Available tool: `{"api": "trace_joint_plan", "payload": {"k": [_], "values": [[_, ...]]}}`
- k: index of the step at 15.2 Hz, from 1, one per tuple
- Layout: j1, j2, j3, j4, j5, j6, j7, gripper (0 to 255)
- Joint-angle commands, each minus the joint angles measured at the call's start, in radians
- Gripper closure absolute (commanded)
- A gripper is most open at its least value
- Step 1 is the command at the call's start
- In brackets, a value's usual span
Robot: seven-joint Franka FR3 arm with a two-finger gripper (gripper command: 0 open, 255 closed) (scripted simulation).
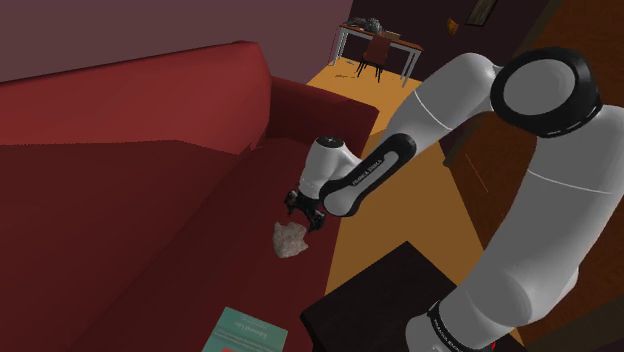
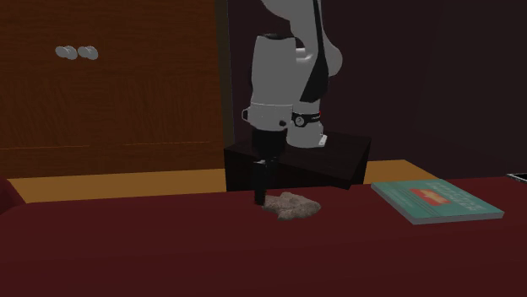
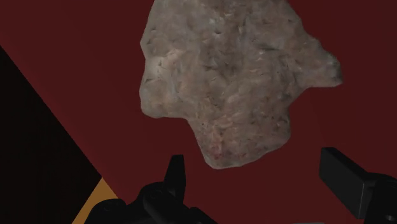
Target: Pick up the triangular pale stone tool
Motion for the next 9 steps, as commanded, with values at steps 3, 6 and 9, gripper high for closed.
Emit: {"api": "trace_joint_plan", "payload": {"k": [3,6,9], "values": [[0.04,0.067,-0.055,0.017,-0.065,0.05,0.054,0],[0.056,0.09,-0.075,0.023,-0.085,0.066,0.07,0],[0.054,0.089,-0.077,0.02,-0.087,0.069,0.07,255]]}}
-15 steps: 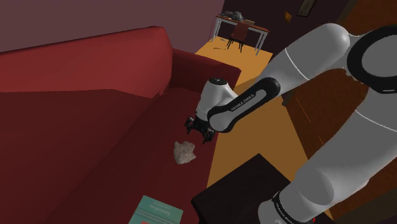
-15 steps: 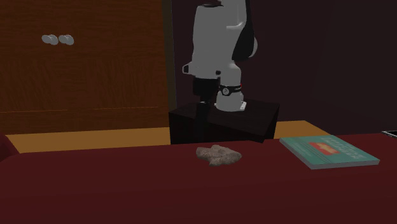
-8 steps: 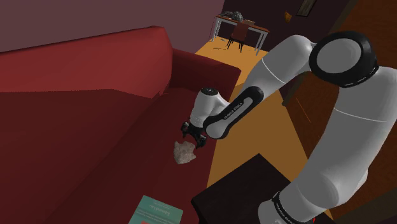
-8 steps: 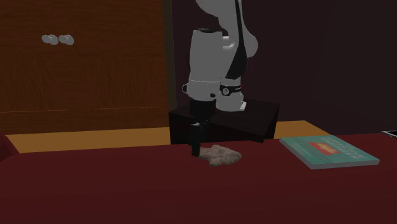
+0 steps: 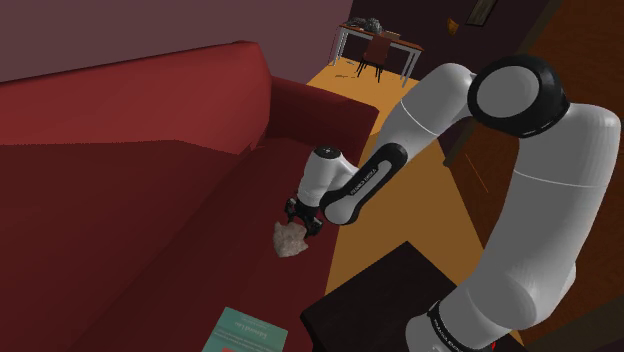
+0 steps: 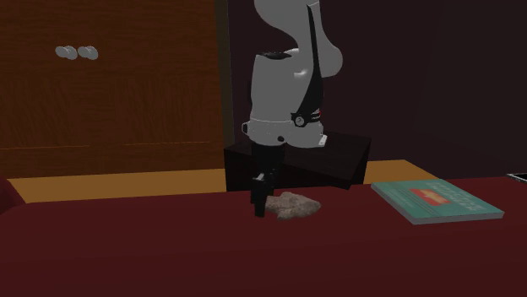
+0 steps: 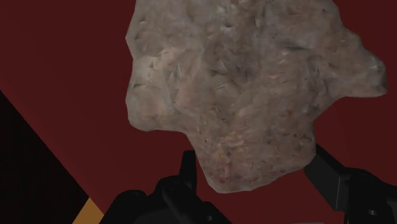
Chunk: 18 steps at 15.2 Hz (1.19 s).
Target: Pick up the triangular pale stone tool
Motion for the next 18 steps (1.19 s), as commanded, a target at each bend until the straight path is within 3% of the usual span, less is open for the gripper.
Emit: {"api": "trace_joint_plan", "payload": {"k": [1,7,18], "values": [[0.001,0.001,0.0,0.0,-0.001,0.001,0.001,255],[0.002,0.002,0.001,0.003,0.001,-0.002,0.001,255],[-0.095,-0.16,0.13,-0.033,0.162,-0.122,-0.126,255]]}}
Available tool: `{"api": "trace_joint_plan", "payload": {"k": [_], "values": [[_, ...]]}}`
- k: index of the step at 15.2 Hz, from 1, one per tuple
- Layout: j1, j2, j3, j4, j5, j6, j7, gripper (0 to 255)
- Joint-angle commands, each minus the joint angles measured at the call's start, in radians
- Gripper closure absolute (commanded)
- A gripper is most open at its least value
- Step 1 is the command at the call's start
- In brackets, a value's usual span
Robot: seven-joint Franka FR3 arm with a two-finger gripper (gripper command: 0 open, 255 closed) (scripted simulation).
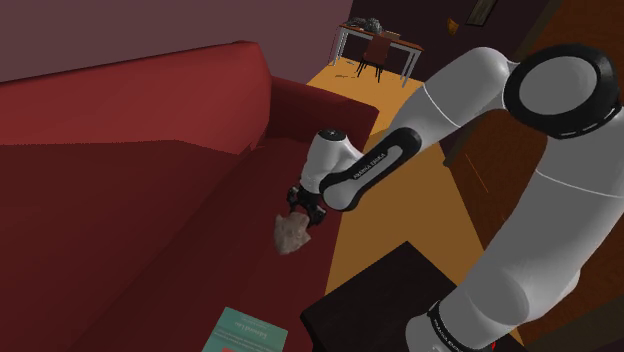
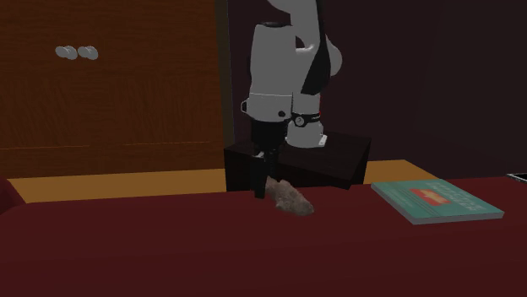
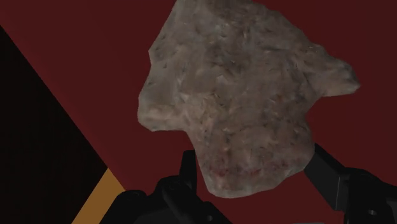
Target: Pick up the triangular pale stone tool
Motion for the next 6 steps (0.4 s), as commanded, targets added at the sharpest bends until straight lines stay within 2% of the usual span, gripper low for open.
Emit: {"api": "trace_joint_plan", "payload": {"k": [1,4,6], "values": [[-0.016,-0.036,0.024,-0.008,0.038,-0.025,-0.028,255],[-0.032,-0.08,0.049,-0.012,0.088,-0.06,-0.065,255],[-0.032,-0.082,0.049,-0.012,0.091,-0.062,-0.067,255]]}}
